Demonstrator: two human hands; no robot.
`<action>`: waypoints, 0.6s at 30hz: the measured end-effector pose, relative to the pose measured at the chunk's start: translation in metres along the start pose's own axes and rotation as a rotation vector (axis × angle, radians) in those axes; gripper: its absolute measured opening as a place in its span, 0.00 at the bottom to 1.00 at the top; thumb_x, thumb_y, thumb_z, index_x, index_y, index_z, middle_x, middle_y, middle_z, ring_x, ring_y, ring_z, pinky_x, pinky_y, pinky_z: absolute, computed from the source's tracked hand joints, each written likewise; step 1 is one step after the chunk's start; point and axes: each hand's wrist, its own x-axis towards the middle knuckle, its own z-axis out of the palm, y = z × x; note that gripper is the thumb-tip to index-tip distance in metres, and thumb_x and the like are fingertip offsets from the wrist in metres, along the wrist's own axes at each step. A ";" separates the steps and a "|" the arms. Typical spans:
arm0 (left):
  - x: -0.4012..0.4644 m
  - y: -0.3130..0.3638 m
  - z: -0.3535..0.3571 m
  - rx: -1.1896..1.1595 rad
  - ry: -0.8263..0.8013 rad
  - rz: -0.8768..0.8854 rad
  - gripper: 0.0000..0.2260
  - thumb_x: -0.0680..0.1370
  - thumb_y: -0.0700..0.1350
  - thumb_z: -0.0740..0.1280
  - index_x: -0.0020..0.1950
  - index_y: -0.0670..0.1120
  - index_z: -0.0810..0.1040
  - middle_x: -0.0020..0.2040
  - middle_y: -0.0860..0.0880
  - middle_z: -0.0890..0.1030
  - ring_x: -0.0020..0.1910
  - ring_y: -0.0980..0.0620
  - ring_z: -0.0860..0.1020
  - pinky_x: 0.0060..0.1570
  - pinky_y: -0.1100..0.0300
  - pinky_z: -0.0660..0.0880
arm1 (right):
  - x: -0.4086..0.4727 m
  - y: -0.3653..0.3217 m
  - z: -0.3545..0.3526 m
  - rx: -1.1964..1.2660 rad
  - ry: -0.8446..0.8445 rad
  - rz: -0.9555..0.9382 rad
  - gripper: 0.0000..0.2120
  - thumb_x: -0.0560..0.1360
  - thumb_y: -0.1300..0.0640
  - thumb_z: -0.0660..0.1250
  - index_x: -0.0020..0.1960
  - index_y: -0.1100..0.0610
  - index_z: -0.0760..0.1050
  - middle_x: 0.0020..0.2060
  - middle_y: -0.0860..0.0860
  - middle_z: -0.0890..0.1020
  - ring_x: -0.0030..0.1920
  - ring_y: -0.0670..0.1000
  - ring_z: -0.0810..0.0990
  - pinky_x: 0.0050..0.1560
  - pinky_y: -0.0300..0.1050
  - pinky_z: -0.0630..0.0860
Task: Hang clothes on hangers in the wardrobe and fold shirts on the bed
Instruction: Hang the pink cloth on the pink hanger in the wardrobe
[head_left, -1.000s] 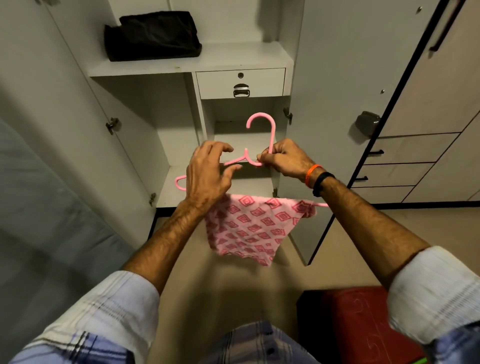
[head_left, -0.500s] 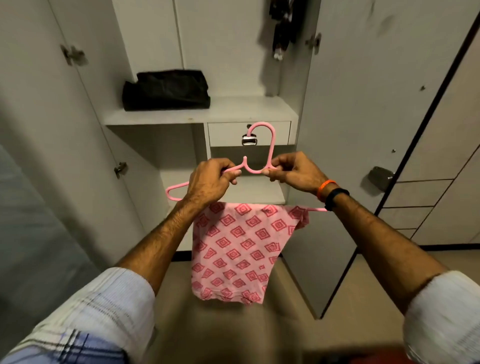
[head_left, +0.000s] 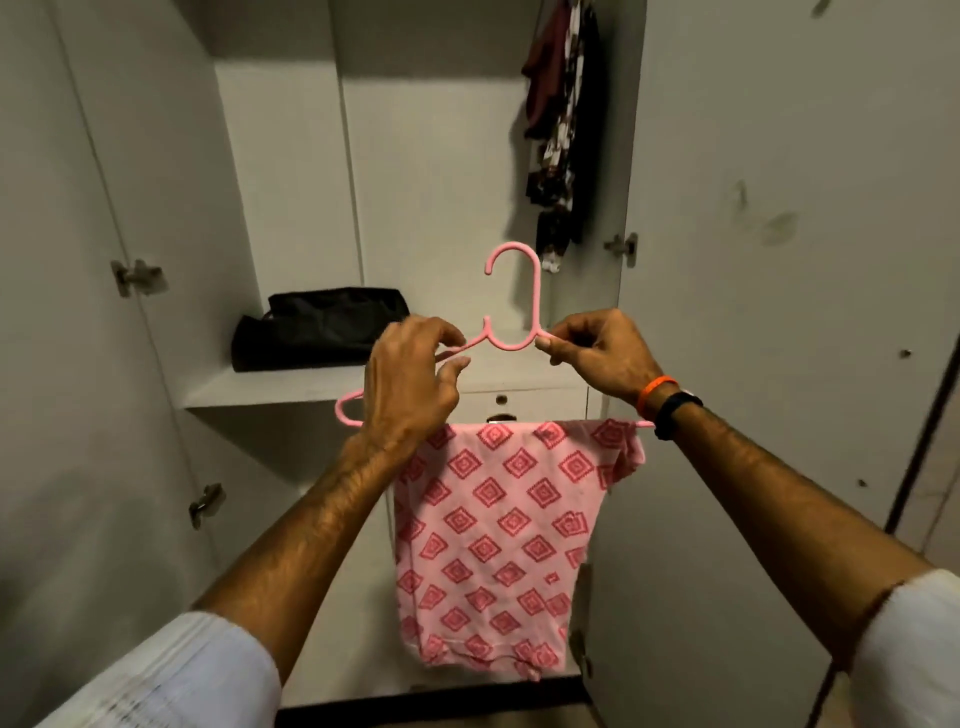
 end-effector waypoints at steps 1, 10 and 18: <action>0.012 -0.003 0.009 -0.003 -0.012 0.074 0.05 0.72 0.43 0.75 0.47 0.48 0.81 0.45 0.51 0.81 0.44 0.52 0.77 0.48 0.51 0.77 | 0.021 0.005 -0.003 -0.020 0.013 -0.021 0.12 0.74 0.46 0.72 0.44 0.55 0.85 0.35 0.47 0.85 0.37 0.44 0.81 0.41 0.42 0.77; 0.168 -0.044 0.110 0.047 -0.465 0.038 0.12 0.79 0.54 0.67 0.60 0.52 0.81 0.57 0.54 0.83 0.55 0.54 0.79 0.59 0.51 0.76 | 0.214 0.030 -0.021 -0.106 0.072 -0.149 0.14 0.73 0.45 0.72 0.41 0.55 0.85 0.34 0.48 0.85 0.37 0.44 0.82 0.42 0.43 0.78; 0.295 -0.093 0.177 0.018 -0.433 0.126 0.11 0.81 0.54 0.63 0.58 0.52 0.81 0.52 0.54 0.84 0.49 0.55 0.79 0.53 0.55 0.78 | 0.365 0.027 -0.031 -0.257 0.225 -0.257 0.14 0.75 0.46 0.72 0.43 0.57 0.85 0.34 0.48 0.84 0.34 0.44 0.82 0.38 0.37 0.79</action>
